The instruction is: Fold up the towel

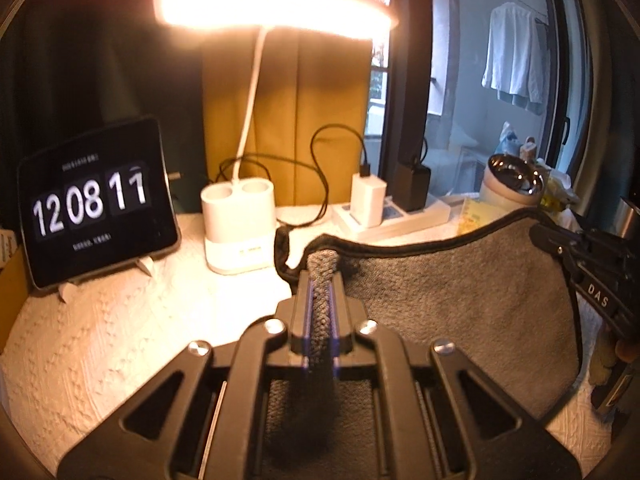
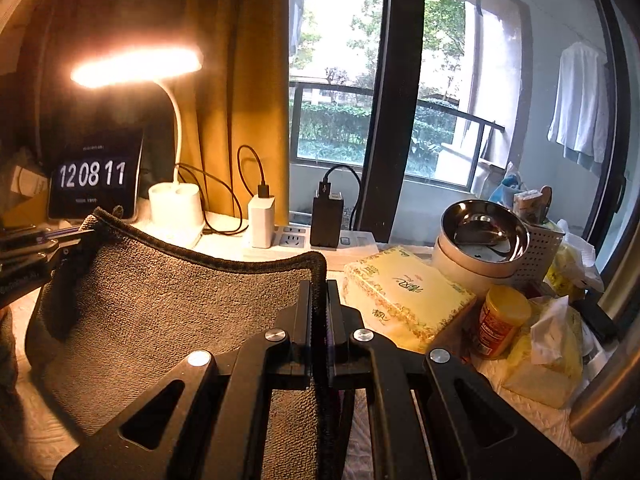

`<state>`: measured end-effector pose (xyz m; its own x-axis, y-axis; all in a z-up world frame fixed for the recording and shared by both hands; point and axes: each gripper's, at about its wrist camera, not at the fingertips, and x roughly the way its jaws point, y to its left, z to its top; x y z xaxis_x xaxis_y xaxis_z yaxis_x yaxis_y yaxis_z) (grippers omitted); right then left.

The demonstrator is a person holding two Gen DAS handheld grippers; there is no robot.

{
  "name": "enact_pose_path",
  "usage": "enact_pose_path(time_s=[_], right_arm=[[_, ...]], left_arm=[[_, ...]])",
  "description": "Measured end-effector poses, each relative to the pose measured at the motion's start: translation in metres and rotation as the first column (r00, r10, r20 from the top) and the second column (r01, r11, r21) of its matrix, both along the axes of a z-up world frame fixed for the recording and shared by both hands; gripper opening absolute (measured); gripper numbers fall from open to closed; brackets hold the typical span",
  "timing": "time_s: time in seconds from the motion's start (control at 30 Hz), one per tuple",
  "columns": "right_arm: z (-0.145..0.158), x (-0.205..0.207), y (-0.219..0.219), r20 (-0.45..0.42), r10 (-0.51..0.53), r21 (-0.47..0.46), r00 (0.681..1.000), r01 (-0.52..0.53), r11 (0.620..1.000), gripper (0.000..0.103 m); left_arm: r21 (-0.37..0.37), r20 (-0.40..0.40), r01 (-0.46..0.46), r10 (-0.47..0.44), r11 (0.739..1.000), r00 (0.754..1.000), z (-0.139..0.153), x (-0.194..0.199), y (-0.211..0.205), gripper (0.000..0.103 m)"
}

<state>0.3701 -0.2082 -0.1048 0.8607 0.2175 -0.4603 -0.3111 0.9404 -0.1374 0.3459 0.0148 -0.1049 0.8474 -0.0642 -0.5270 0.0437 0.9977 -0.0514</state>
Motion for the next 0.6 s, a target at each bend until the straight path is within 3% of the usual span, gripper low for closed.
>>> enact_pose_path(time_s=[0.6], right_arm=[[-0.039,0.041,-0.001,-0.208,-0.047,-0.013,0.977,0.045,0.999,0.006]], left_arm=[[-0.033,-0.209,-0.007,0.000,0.999,0.978,-0.044,0.037,0.003,0.007]])
